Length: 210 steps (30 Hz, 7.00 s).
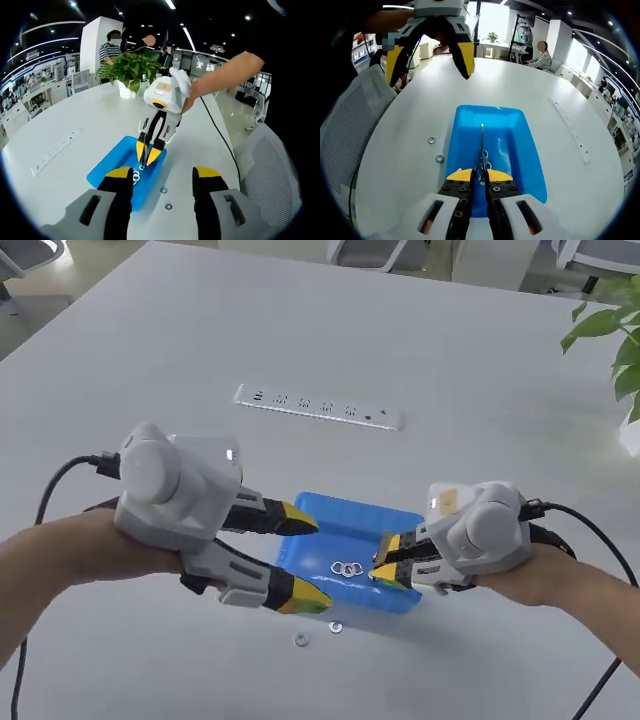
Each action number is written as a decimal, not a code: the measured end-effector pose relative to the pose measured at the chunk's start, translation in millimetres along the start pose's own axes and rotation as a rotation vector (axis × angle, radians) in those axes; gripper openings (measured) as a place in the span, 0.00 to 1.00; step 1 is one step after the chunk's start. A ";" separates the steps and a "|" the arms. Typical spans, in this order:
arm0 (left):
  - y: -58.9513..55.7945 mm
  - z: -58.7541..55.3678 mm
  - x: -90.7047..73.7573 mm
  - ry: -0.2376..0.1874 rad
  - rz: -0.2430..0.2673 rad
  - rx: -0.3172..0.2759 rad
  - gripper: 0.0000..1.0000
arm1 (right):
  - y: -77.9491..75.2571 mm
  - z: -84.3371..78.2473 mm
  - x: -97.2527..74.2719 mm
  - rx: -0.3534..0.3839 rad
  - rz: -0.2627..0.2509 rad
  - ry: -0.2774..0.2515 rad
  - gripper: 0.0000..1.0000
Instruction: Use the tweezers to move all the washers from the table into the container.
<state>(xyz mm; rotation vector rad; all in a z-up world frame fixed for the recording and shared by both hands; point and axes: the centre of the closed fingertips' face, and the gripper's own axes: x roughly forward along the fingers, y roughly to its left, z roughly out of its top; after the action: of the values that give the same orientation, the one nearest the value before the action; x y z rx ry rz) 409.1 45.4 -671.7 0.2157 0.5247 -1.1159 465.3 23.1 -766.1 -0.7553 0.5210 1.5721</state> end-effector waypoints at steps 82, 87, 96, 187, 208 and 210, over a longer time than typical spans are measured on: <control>26.9 25.8 65.6 0.057 -0.075 0.212 0.04 | 7.0 2.9 -70.1 0.250 -0.161 -0.145 0.73; 27.1 25.4 66.2 0.061 -0.075 0.214 0.04 | 12.6 2.2 -78.2 0.265 -0.177 -0.153 0.82; 26.3 24.8 65.7 0.069 -0.074 0.222 0.04 | 25.7 -1.4 -83.7 0.274 -0.184 -0.137 1.00; -26.2 21.1 -19.8 0.057 0.064 0.162 0.04 | 95.7 5.4 -85.5 0.254 -0.198 -0.121 0.93; -31.7 -7.5 -15.8 0.085 0.056 0.150 0.04 | 99.1 2.3 -82.2 0.254 -0.194 -0.112 0.91; -33.3 -10.8 -14.7 0.091 0.054 0.150 0.04 | 99.6 1.9 -82.3 0.254 -0.194 -0.112 0.91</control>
<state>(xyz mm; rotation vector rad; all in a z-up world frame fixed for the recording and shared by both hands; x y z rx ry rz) 371.2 47.1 -670.5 0.4107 0.5134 -1.0972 369.5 -46.7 -714.5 -0.5059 0.5368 1.3300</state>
